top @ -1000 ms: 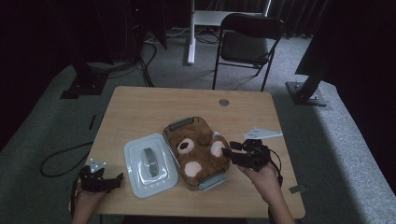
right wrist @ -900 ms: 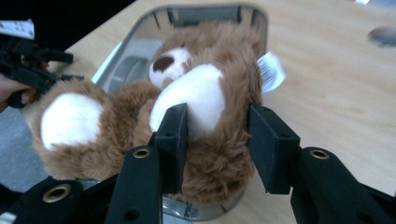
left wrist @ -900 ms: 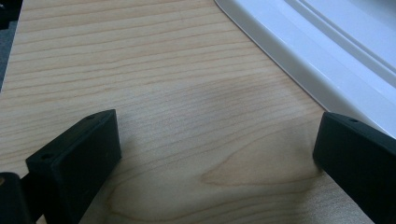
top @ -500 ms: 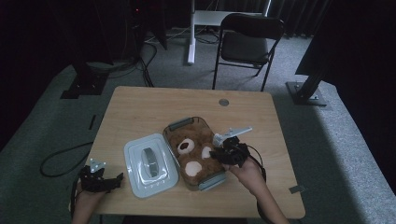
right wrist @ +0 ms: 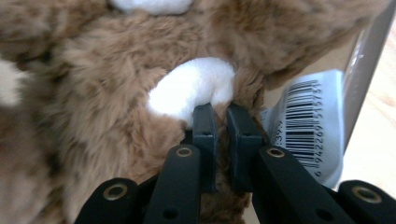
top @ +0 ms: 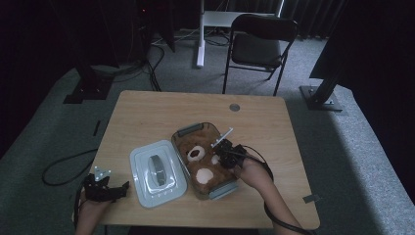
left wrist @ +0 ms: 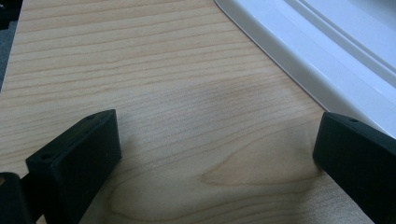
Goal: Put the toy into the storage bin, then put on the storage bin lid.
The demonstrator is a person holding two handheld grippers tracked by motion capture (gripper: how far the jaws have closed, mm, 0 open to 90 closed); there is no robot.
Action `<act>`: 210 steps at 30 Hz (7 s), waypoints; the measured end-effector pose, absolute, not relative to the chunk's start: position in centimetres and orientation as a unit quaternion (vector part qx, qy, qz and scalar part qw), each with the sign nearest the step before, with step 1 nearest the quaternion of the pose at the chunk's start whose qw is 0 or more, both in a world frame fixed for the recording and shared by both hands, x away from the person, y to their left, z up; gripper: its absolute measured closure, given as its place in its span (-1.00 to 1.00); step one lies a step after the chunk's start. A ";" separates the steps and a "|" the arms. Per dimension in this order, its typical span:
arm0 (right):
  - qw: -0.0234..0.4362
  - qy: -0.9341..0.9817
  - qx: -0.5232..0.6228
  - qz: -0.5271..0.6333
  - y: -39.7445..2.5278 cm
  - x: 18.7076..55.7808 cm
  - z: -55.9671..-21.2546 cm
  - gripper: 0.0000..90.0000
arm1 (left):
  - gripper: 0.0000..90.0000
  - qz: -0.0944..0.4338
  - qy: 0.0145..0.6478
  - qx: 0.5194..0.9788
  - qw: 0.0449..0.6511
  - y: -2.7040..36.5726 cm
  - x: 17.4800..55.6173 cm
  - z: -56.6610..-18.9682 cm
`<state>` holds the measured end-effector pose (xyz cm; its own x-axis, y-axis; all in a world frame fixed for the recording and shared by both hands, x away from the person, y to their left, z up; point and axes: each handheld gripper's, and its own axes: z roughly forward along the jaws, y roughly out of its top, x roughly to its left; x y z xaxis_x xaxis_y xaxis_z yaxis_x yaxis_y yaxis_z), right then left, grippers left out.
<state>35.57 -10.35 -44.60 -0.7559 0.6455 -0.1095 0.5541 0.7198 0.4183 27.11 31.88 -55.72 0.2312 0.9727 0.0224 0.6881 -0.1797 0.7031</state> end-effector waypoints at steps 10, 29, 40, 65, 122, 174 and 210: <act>0.125 0.900 0.335 0.250 -11.6 34.7 -43.3 0.67 | -0.97 0.243 0.569 0.729 0.293 31.9 27.1 -55.7; 0.076 0.855 0.284 0.428 -13.4 28.5 -37.1 0.06 | -0.97 0.243 0.569 0.729 0.292 31.9 27.1 -55.7; 0.058 0.898 0.244 0.361 -9.1 28.1 -40.9 0.34 | -0.97 0.243 0.569 0.729 0.292 31.9 27.1 -55.7; 0.010 0.928 0.229 0.293 -6.3 30.6 -42.3 0.42 | -0.97 0.242 0.568 0.730 0.293 31.9 27.1 -55.7; 0.062 0.894 0.345 0.279 -13.4 34.3 -42.6 0.67 | -0.97 0.243 0.568 0.730 0.293 31.8 27.1 -55.7; 0.153 0.780 0.492 0.356 -21.7 37.0 -50.5 -0.73 | -0.97 0.210 0.587 0.728 0.285 29.2 26.9 -53.8; 0.148 0.784 0.481 0.363 -20.3 35.8 -51.9 -0.73 | -0.64 0.155 0.545 0.758 0.324 19.5 31.4 -52.6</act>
<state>35.78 -20.25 -51.94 -0.4929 0.8621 0.1179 0.6478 0.2731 0.7112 31.41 19.47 -52.63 0.3584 0.9260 -0.1185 0.7255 -0.1964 0.6596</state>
